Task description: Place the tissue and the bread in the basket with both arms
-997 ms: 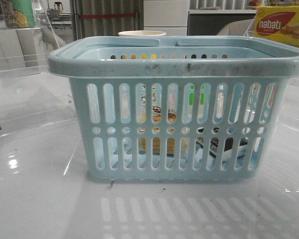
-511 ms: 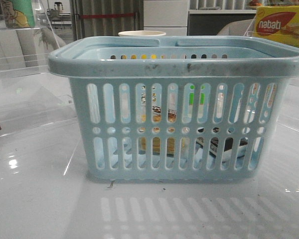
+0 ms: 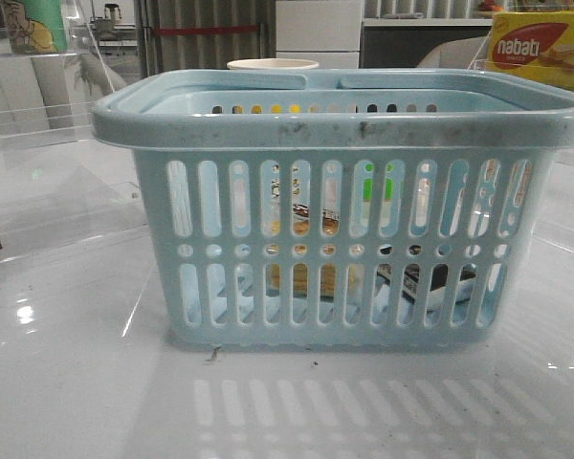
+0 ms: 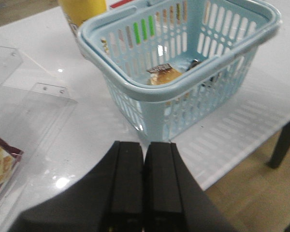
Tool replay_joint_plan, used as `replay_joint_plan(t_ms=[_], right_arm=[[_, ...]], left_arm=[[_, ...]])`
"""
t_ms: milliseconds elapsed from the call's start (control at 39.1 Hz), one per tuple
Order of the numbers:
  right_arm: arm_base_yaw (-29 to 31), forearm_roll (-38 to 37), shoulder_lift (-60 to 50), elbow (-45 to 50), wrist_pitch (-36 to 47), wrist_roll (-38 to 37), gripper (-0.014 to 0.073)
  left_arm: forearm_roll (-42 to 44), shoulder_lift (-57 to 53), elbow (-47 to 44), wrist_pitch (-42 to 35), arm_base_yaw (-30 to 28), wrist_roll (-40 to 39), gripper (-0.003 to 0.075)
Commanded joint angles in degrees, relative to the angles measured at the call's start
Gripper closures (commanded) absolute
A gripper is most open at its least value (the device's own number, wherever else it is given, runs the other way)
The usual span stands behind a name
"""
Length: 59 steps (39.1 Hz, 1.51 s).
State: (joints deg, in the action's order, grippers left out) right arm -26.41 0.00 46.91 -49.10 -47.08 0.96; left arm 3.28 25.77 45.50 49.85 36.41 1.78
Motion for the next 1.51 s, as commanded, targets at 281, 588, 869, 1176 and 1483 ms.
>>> replay_joint_plan(t_ms=[281,588,869,1176,1483], right_arm=[[0.10,-0.31,-0.07,-1.49,3.67,0.52,0.0564],[0.10,-0.31,-0.07,-1.49,3.67,0.52,0.0564],[0.10,-0.31,-0.07,-1.49,3.67,0.52,0.0564],[0.10,-0.31,-0.07,-1.49,3.69,0.52,0.0564],[0.10,-0.31,-0.07,-1.49,3.69,0.52,0.0564]], left_arm=[[-0.24,-12.47,-19.69,-31.52,-20.23,-0.39,0.0630],[-3.71,-24.42,-36.41,-40.26,-30.64,-0.39,0.0629],[-4.48,-27.18,-43.91,-47.87,-33.71,-0.39,0.0629],[-4.48,-27.18,-45.82,-53.14,-33.71,-0.39,0.0629],[-4.48,-27.06,-45.82,-53.14,-33.71,-0.39,0.0630]])
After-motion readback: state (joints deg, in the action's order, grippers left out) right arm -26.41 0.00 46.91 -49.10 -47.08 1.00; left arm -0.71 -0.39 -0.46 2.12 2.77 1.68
